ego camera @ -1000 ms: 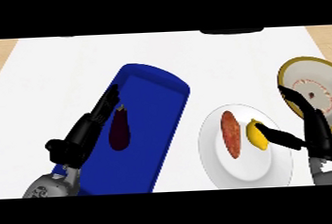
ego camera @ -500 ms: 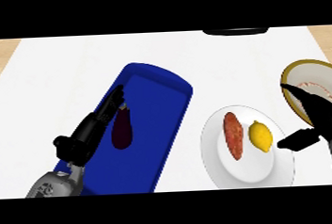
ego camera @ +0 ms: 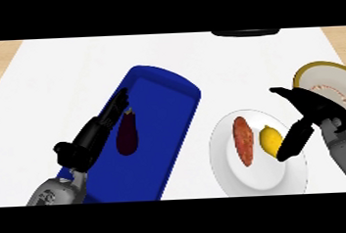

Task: Pick the lemon from the plate and place it in the bowl

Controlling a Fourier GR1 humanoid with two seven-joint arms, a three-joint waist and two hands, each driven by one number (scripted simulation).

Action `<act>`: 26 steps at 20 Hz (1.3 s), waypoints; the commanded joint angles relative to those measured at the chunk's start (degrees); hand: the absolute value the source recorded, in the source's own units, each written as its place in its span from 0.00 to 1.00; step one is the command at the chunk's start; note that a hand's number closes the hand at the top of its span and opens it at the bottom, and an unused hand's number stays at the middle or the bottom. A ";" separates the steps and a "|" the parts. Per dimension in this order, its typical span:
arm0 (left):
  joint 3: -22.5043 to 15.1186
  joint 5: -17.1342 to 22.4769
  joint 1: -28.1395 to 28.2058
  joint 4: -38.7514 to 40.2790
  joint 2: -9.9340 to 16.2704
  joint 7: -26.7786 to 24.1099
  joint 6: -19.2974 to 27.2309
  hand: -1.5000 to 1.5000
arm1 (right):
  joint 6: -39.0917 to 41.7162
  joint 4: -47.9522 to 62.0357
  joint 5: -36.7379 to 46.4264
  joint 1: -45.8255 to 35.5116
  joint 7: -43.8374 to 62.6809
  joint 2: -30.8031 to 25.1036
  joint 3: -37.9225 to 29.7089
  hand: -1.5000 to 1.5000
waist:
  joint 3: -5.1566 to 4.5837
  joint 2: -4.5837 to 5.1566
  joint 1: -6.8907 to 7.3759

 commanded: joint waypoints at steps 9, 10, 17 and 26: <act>2.82 0.00 2.46 -0.59 -0.68 -1.33 -2.47 0.50 | 2.83 -2.46 -0.67 -2.88 15.26 6.23 3.60 0.00 | 0.12 -0.09 -0.61; 3.00 -0.51 -0.41 -0.53 -1.24 0.89 -2.04 0.50 | 3.58 3.49 1.23 -5.76 11.66 6.19 3.14 0.00 | 0.14 0.05 -0.34; 3.23 -2.94 -1.57 3.26 -4.44 0.06 -1.32 0.50 | -2.24 -3.90 11.79 2.60 7.72 6.21 4.58 0.00 | 0.15 0.00 -1.14; 4.10 -3.21 2.62 -4.64 -3.71 4.40 -3.43 0.50 | 0.37 -2.02 21.62 5.41 3.63 6.83 2.63 0.00 | 0.16 -0.01 -0.60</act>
